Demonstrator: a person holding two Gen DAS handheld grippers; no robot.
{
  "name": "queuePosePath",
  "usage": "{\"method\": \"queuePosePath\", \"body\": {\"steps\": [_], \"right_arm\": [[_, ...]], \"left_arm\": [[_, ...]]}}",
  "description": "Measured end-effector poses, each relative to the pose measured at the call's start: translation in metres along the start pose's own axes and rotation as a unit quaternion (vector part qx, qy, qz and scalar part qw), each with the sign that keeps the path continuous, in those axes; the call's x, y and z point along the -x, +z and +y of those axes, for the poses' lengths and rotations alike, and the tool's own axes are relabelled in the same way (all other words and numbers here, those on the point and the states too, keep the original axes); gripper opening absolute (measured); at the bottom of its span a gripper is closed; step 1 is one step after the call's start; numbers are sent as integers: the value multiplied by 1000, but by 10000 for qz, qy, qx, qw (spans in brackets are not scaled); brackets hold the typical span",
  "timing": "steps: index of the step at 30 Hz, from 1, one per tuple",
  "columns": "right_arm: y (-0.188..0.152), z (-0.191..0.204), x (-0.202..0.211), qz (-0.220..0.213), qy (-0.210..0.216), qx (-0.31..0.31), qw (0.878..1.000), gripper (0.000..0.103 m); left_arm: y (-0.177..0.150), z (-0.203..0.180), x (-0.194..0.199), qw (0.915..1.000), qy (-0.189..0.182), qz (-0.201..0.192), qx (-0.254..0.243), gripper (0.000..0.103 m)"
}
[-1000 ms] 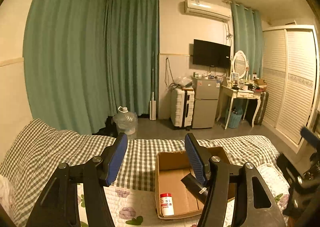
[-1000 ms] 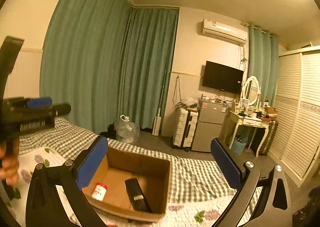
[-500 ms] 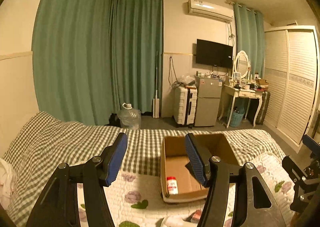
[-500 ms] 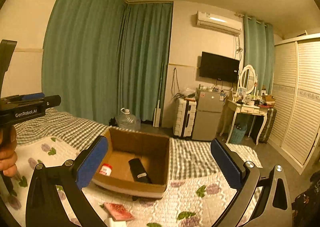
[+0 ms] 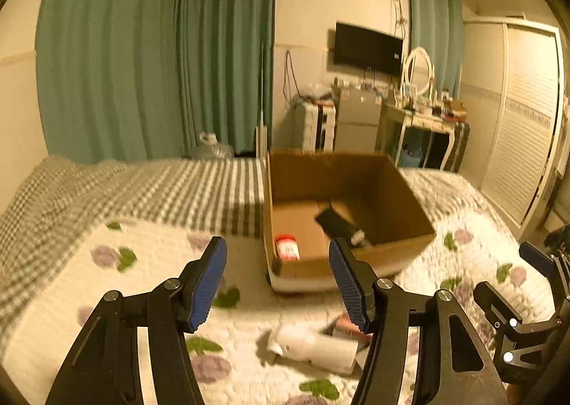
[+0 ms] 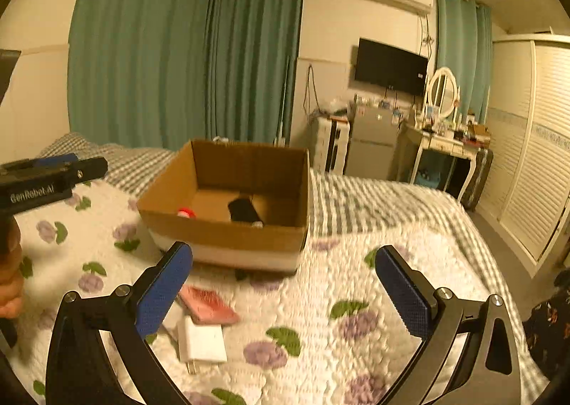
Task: Organize rigid objects
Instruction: 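Withdraw both tools from the box back toward the remaining items, then grasp the white hair dryer with the left tool while the right tool grasps the white charger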
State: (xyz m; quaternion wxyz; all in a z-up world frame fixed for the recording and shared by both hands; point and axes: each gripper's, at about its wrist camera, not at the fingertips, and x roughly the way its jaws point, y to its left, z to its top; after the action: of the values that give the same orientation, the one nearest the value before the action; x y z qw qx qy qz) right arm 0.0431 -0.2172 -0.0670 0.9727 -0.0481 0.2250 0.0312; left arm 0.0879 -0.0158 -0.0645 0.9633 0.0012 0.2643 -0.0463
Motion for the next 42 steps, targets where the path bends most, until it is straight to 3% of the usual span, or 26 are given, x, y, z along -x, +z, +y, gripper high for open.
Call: {"method": "queuePosePath", "body": {"steps": [5,9,14,18,22,29,33,35,38,42], "right_arm": [[-18,2,-22,356,10,-68,9993,103],[-30,7,-41,675,32,-115,9976,103],[-44,12,-58,1016,59,54,9948,103],[-51,17,-66,1251,205,173,9918,103],[-63,28,-74,1458,326,382,9880,103],[-75,46,-90,1697,710,602,9811,103],[-76,44,-103,1860,959,404,9770,103],[-77,48,-106,1926,1036,446,9748,103],[-85,63,-113,2134,1132,750,9675,102],[-90,64,-124,2392,1307,682,9597,84]], "left_arm": [[-22,-6,-24,9982,-65,561,204,63],[-42,-4,-49,9920,163,1181,408,63],[-71,6,-80,9699,158,2169,1091,63],[-78,4,-86,9619,-112,2387,1329,63],[-76,2,-103,9486,-389,2615,1739,63],[-94,12,-147,9246,-419,3095,2183,61],[-93,7,-148,9348,-441,2928,1961,59],[-94,7,-146,9395,-373,2875,1825,45],[-97,10,-140,9438,-549,2795,1679,44],[-97,13,-128,9519,-484,2680,1407,44]]}}
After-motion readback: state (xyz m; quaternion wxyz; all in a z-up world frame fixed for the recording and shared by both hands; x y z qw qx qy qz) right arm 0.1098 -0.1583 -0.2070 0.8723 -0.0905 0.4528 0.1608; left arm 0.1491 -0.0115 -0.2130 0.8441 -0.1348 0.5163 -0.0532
